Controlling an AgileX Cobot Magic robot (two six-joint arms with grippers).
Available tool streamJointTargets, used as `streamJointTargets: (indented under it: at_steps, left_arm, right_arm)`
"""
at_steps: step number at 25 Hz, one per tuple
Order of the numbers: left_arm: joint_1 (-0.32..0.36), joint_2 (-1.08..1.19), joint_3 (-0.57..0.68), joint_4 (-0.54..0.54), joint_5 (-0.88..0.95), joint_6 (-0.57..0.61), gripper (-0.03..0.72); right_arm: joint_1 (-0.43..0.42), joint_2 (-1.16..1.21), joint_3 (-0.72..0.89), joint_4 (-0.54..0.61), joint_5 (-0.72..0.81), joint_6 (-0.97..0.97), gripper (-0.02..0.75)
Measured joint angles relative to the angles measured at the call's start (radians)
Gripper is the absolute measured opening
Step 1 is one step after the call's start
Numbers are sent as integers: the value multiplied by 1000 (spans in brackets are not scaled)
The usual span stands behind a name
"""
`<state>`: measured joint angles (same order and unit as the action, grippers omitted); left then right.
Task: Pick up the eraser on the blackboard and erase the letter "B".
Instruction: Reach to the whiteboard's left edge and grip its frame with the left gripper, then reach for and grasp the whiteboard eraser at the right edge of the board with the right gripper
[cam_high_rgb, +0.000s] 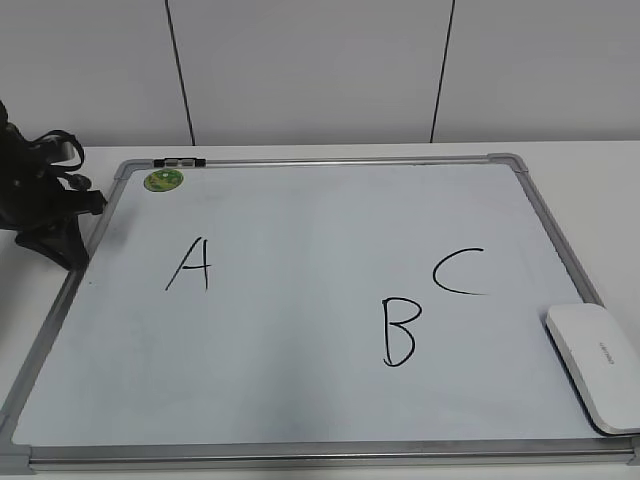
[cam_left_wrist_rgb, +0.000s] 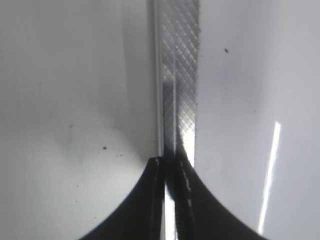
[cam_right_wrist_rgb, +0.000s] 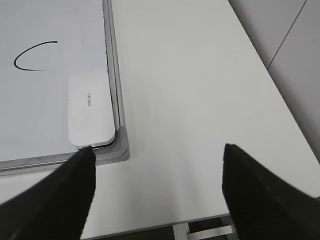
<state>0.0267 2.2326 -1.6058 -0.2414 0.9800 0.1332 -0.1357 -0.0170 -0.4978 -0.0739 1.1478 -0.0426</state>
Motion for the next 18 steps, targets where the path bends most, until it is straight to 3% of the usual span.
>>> streamJointTargets:
  at_steps: [8, 13, 18]
  left_arm:
    - [0, 0, -2, -2, 4, 0, 21]
    - [0, 0, -2, -3, 4, 0, 21]
    - [0, 0, -2, -5, 6, 0, 21]
  right_arm:
    - [0, 52, -70, 4, 4, -15, 587]
    - [0, 242, -210, 17, -127, -72, 587]
    - [0, 380, -228, 29, -282, -77, 587]
